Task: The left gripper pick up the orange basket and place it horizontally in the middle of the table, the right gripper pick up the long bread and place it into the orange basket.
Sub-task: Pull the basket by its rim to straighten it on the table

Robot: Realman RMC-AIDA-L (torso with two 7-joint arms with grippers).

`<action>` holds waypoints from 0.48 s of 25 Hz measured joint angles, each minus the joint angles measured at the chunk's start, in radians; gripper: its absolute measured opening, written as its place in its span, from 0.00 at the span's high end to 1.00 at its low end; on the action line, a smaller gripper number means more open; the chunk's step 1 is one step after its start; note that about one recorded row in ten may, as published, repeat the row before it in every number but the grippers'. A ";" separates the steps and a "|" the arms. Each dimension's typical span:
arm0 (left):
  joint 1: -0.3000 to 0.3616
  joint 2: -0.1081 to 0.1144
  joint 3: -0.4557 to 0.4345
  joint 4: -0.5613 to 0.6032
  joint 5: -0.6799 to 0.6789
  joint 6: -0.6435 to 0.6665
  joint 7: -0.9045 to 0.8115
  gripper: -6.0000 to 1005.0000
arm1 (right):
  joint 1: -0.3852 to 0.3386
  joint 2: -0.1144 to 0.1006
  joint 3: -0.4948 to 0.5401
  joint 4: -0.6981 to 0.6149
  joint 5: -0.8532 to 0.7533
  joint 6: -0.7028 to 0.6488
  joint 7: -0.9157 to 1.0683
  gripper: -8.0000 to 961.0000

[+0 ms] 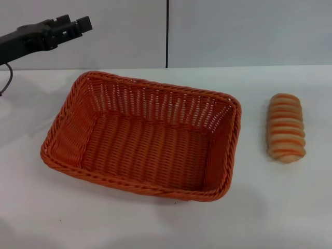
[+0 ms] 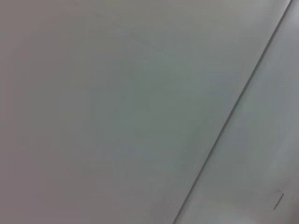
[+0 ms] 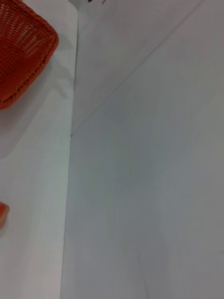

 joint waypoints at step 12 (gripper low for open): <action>-0.010 0.000 0.029 0.000 0.001 -0.005 0.000 0.22 | 0.045 0.030 -0.113 0.118 0.003 -0.014 0.030 0.38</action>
